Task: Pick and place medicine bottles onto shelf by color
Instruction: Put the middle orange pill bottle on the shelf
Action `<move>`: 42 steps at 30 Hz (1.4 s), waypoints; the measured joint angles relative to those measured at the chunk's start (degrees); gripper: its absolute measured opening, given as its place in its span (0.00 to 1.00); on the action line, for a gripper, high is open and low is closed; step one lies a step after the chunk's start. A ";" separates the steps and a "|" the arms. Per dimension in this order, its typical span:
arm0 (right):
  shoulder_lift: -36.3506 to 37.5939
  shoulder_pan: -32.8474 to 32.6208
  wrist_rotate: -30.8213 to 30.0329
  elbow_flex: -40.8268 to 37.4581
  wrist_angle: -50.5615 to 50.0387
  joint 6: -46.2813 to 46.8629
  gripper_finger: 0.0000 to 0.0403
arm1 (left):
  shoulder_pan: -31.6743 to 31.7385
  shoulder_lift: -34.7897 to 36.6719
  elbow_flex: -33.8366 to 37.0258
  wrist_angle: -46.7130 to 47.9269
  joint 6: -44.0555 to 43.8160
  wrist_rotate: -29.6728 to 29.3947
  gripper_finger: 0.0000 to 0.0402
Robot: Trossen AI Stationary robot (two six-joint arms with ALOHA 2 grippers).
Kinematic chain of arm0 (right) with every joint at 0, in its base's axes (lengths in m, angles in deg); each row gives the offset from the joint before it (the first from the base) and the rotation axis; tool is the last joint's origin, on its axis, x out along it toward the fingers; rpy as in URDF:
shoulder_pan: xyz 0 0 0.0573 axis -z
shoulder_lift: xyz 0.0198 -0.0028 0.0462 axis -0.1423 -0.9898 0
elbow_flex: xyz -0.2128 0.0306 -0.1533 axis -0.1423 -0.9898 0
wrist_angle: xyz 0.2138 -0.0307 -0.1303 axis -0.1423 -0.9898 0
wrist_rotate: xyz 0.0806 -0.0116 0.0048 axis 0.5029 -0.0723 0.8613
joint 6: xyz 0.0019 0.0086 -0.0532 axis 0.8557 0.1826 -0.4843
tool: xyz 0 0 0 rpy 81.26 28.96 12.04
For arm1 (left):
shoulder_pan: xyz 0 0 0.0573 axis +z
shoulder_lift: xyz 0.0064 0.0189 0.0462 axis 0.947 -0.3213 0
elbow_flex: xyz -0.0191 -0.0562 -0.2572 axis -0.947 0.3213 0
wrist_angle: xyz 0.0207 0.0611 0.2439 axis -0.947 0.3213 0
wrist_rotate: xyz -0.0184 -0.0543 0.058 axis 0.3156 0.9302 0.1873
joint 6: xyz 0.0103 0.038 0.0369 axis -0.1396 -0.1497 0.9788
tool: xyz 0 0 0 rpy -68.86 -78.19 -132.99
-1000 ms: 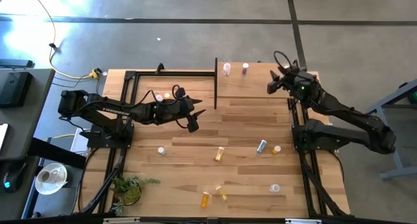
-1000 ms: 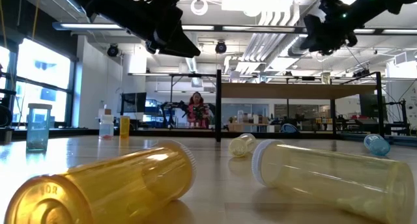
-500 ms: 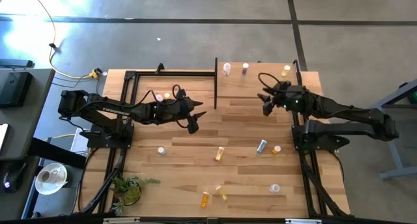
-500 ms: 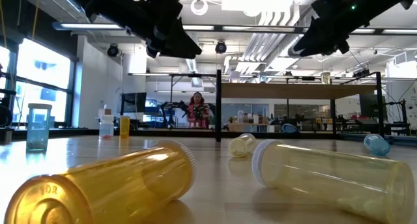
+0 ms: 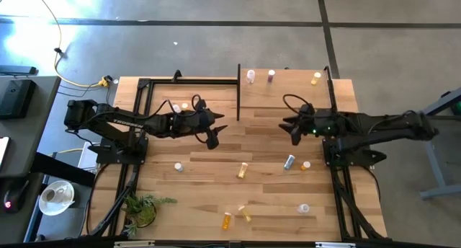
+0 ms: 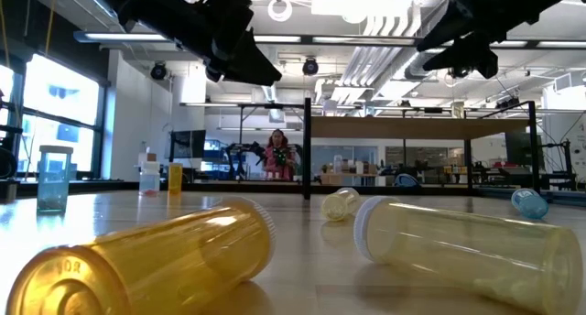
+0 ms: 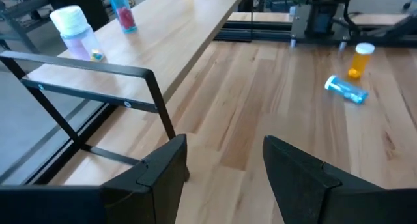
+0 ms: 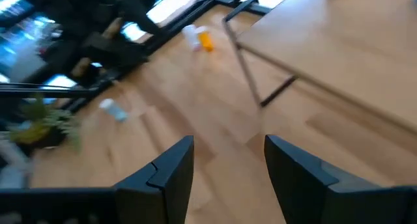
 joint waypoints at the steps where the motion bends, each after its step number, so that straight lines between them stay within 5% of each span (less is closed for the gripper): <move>1: -0.56 -1.22 -0.02 0.01 0.99 1.44 0.44 | 0.00 0.00 0.00 0.02 0.61 0.00 0.48; 9: -4.32 -8.32 -0.55 0.02 9.73 4.89 0.44 | 0.00 0.00 0.00 0.08 3.40 0.00 0.48; 16: -4.37 -12.11 0.28 0.11 9.41 4.72 0.44 | 0.00 0.00 0.00 2.07 -3.69 0.75 0.48; 25: -6.87 -17.57 -2.55 11.27 -8.04 3.62 0.44 | -0.04 0.00 0.00 3.45 -10.37 3.75 0.48; 42: -12.60 -28.84 -2.08 14.12 -33.52 41.15 0.44 | -0.02 -0.01 0.00 3.43 -10.51 3.58 0.48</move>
